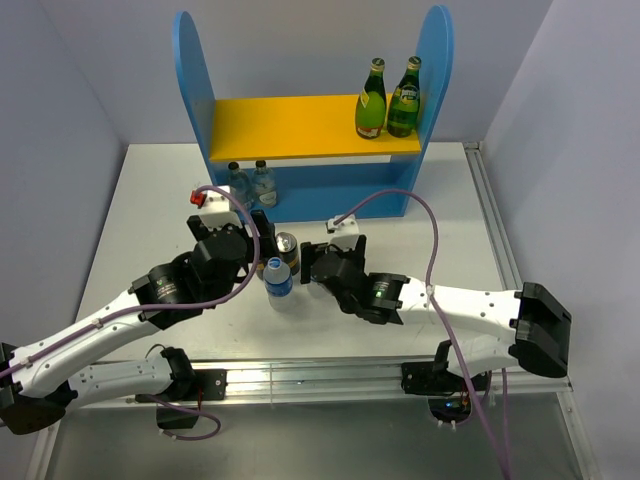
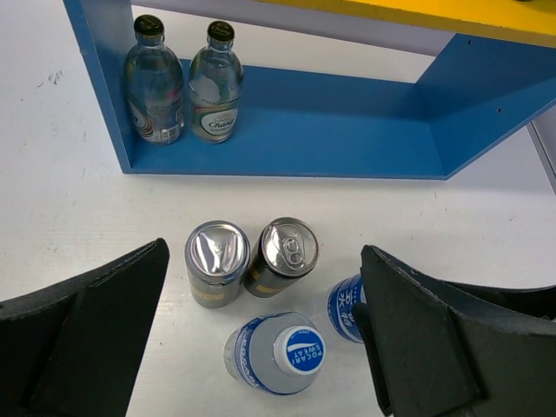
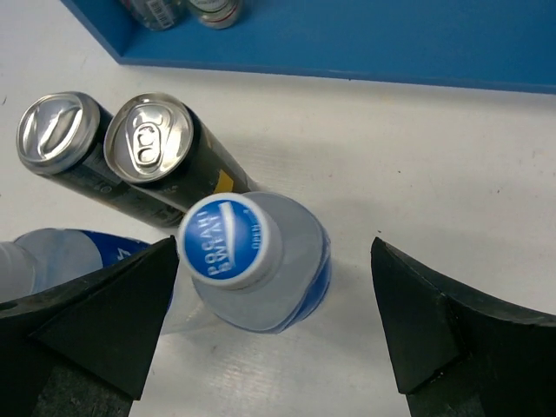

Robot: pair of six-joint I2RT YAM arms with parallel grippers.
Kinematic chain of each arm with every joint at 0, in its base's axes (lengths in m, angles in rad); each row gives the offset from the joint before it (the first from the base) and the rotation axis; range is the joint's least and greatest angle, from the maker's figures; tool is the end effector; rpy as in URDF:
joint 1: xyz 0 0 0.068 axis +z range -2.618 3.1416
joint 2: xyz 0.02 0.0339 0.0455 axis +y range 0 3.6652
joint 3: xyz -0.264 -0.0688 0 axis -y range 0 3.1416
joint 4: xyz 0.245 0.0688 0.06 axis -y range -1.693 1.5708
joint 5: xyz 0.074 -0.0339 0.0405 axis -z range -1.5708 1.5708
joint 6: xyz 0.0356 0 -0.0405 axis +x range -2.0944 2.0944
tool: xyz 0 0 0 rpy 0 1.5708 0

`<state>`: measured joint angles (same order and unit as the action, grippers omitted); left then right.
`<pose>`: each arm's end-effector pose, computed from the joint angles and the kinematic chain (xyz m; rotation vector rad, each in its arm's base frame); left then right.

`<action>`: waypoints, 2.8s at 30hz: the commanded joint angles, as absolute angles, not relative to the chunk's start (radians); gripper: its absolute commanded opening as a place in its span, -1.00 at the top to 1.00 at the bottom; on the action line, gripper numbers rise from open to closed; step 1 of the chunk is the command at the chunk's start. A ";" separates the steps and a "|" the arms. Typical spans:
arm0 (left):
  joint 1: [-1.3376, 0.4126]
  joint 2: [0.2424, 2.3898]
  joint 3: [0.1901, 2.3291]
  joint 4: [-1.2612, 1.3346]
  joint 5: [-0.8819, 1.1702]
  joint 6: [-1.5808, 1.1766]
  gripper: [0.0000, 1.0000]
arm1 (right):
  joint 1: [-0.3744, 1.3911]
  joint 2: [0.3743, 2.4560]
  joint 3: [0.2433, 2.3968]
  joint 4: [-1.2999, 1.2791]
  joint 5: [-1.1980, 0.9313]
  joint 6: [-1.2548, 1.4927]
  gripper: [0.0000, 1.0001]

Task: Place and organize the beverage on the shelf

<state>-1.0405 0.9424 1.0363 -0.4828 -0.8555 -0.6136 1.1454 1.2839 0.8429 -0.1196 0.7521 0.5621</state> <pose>0.1209 -0.1531 0.3729 -0.1528 1.8278 -0.3247 0.1365 0.2424 0.2632 -0.1519 1.9763 0.3046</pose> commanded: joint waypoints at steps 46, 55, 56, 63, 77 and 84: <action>-1.054 0.956 1.026 -0.449 -0.876 -0.606 -0.99 | 0.632 1.357 0.965 0.139 0.833 0.341 1.00; -1.055 0.989 1.031 -0.439 -0.877 -0.598 -0.99 | 0.496 1.500 1.040 0.259 0.772 0.337 1.00; -1.055 0.992 1.031 -0.439 -0.877 -0.597 -0.99 | 0.489 1.511 1.045 0.273 0.767 0.342 1.00; -1.054 0.985 1.023 -0.430 -0.885 -0.594 -0.99 | 0.465 1.585 1.086 0.334 0.758 0.367 1.00; -1.055 0.997 1.016 -0.420 -0.894 -0.595 -0.99 | 0.466 1.503 1.077 0.385 0.761 0.391 1.00; -1.055 1.006 1.017 -0.420 -0.897 -0.594 -0.99 | 0.466 1.493 1.063 0.445 0.772 0.371 1.00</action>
<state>-1.0508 1.0019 1.0176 -0.4522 -0.8738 -0.6094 0.4702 1.5776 1.0004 0.2234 0.7174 0.3592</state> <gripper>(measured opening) 0.994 0.553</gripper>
